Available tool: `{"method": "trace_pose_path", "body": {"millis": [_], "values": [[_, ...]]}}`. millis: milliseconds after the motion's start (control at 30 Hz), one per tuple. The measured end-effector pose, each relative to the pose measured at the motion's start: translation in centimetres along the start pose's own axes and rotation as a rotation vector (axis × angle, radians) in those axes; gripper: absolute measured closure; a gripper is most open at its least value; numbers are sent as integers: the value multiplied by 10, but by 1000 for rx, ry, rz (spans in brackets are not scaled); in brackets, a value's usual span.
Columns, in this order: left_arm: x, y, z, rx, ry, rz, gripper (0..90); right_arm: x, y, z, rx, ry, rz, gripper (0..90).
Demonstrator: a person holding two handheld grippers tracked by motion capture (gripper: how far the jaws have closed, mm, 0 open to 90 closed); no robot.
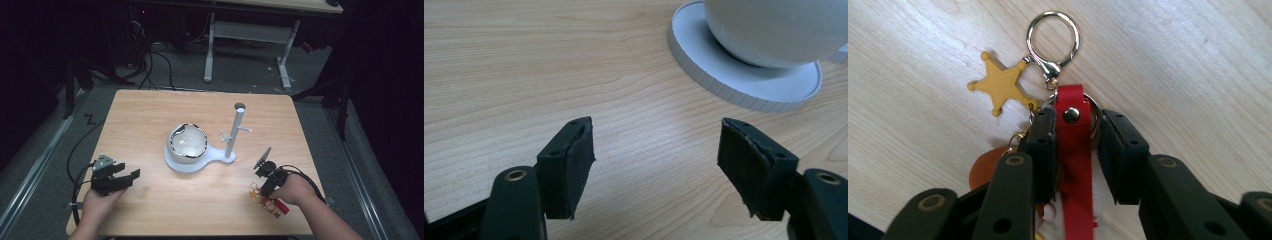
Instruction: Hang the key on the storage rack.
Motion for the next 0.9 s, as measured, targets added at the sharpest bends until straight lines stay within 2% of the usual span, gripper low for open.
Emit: {"method": "trace_pose_path", "body": {"millis": [33,67,100,167,267,433,467,500,533,600,900], "values": [[0,0,0,0,-1,0,311,0,1,1,0,2,10,694],[0,0,0,0,0,1,311,-2,0,0,7,14,9,744],[0,0,0,1,0,1,311,-5,1,0,21,18,19,745],[1,0,0,0,-2,-1,311,-7,2,1,14,23,27,746],[1,0,0,0,-2,-1,311,-9,3,1,16,29,16,745],[1,1,0,2,-4,0,311,-3,4,4,7,12,33,739],[1,1,0,2,-3,0,311,-2,2,3,18,8,26,730],[1,1,0,2,-3,1,311,-1,2,3,6,4,24,713],[1,1,0,2,-3,0,311,-1,2,3,10,-5,41,634],[1,0,0,1,-3,1,311,0,1,3,4,-20,34,674],[0,1,0,-1,1,3,311,-1,-1,3,-4,-4,43,705]]}}
Point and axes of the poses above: each handheld gripper's, and its own axes: x roughly forward along the jaws, z roughly out of its underside, y roughly to its right, the point moved 8 cm from there along x, roughly forward along the jaws, and after that the axes turned 4 degrees about y, right-handed, at the moved point
